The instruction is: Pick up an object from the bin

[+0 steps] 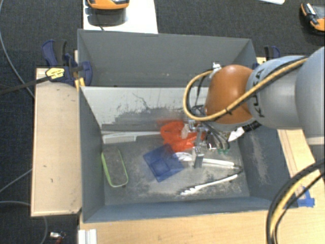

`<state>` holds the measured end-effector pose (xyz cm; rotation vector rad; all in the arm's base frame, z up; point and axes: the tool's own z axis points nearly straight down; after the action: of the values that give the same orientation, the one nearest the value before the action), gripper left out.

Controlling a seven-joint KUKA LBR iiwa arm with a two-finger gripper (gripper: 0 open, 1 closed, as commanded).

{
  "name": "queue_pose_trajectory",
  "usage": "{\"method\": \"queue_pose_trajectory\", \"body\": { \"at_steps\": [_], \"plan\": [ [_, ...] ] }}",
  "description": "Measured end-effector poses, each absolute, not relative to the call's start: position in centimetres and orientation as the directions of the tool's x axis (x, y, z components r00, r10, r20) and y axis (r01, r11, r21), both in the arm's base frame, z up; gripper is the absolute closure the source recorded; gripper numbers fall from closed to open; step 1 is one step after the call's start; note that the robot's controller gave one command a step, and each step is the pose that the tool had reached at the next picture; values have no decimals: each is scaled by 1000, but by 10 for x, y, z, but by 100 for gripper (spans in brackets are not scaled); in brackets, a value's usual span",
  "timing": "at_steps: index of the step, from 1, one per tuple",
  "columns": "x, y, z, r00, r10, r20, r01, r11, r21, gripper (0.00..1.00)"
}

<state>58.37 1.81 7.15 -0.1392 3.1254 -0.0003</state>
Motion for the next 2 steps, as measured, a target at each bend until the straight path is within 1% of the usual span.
{"method": "queue_pose_trajectory", "body": {
  "at_steps": [1, 2],
  "plan": [
    [582, 10, 72, -999, -49, -14, -49, 999, 3, 0],
    [587, 21, 75, -995, -99, -24, -99, 995, -1, 100]
  ]
}}
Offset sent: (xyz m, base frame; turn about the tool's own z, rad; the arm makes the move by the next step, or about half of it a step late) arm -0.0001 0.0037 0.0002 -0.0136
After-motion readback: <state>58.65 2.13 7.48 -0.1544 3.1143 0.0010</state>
